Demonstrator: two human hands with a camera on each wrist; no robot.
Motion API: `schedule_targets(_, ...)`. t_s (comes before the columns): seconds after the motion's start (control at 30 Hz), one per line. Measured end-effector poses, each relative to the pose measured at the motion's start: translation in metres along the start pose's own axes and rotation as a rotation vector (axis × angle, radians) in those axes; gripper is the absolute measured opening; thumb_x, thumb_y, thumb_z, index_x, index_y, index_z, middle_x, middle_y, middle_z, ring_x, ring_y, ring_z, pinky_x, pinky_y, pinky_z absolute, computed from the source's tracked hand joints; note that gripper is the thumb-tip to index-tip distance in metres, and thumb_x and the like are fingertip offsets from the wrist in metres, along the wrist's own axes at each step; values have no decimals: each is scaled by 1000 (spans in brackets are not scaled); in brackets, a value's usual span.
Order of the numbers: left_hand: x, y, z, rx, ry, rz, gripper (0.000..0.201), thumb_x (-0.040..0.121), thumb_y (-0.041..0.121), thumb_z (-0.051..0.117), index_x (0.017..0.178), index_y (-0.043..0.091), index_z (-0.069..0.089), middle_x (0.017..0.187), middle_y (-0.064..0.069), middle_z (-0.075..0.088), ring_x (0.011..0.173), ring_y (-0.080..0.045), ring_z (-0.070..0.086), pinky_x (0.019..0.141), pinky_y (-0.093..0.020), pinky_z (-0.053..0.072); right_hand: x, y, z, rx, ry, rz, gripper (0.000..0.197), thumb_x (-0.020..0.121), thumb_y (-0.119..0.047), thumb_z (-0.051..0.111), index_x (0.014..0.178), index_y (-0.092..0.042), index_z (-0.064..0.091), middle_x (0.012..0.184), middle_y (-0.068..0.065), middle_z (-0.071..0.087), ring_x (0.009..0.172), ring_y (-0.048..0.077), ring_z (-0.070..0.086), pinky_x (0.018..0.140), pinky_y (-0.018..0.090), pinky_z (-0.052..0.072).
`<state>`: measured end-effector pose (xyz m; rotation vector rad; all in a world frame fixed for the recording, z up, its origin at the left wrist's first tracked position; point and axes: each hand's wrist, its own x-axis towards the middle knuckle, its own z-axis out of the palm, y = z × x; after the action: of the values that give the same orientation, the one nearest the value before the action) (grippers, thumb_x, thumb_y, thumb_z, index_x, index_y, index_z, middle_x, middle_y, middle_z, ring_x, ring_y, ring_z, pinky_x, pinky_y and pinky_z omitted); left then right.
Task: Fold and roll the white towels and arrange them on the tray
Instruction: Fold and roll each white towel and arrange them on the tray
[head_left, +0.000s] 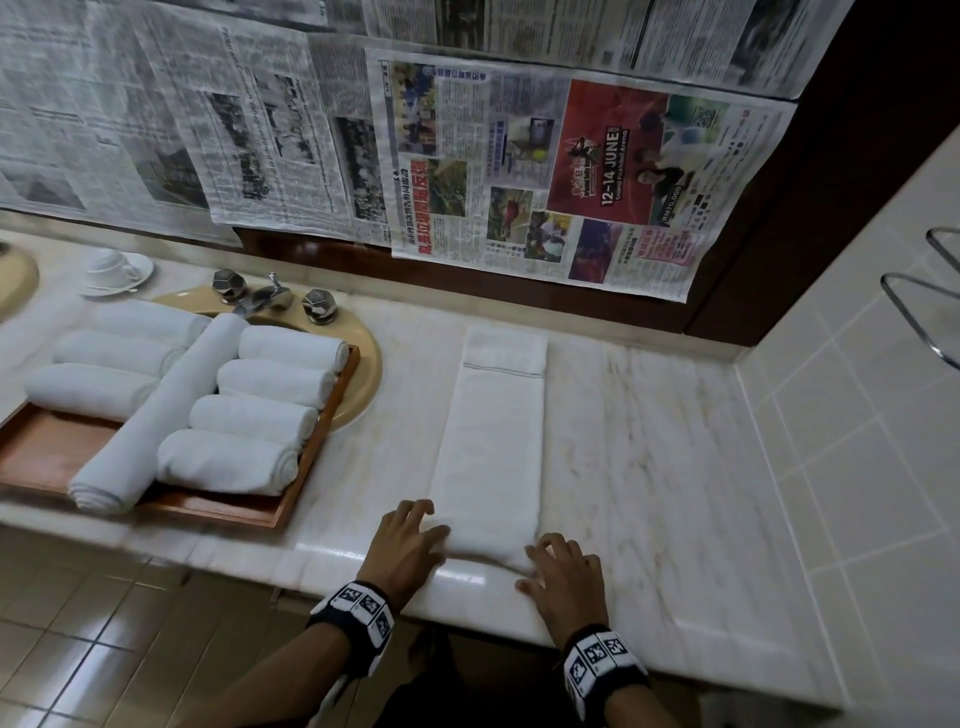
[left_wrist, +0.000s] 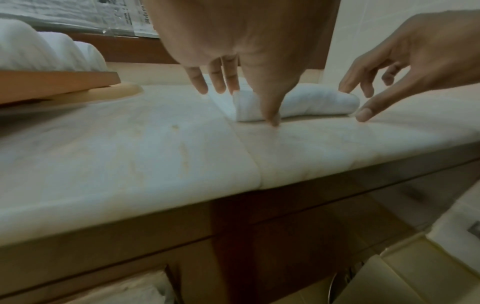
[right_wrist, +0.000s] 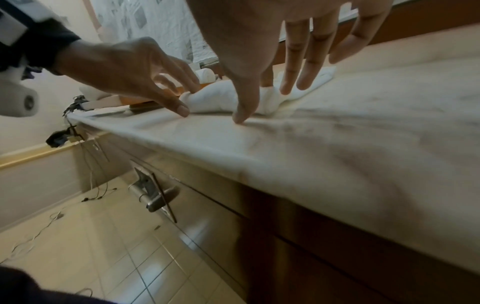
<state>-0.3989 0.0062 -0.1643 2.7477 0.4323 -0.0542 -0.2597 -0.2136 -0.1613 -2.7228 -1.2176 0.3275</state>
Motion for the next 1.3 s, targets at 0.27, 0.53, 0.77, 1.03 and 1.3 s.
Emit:
schedule_targets(0.27,11,-1,1,-2,12,42,14,71,17,68,85,16,66,95,1,51,84,-23,53,62,-33,44,18,8,-1,118,-35,-13,30,87,-17,57,114,-28,63,118,-10,52,107,16,52,83,34,42)
schedule_targets(0.53,14,0,-9,-211,-33,-45,47,96,11,48,142,20,41,119,-3,58,111,-23,50,89,-29,41,32,9,0,418,-141,100,26,97,-16,49,123,-15,54,121,2,57,112,20,55,95,29,42)
schedule_targets(0.77,23,0,-14,-102,64,-59,37,87,4,49,113,32,49,117,6,50,65,-26,63,51,-33,39,45,0,-15,341,-30,255,8,98,-26,48,100,-26,40,97,-8,60,84,17,59,64,30,40)
schedule_targets(1.03,13,-16,0,53,95,102,24,89,51,60,104,32,61,105,14,64,90,-14,63,74,-32,46,26,3,1,149,200,7,16,82,-16,67,91,-29,64,95,-12,61,76,14,59,56,31,48)
schedule_targets(1.3,29,-23,-4,110,54,112,40,65,37,82,100,34,63,100,13,68,94,-19,64,80,-33,34,31,10,-6,100,138,-90,45,56,-32,89,97,-28,70,104,-9,62,83,16,61,57,32,50)
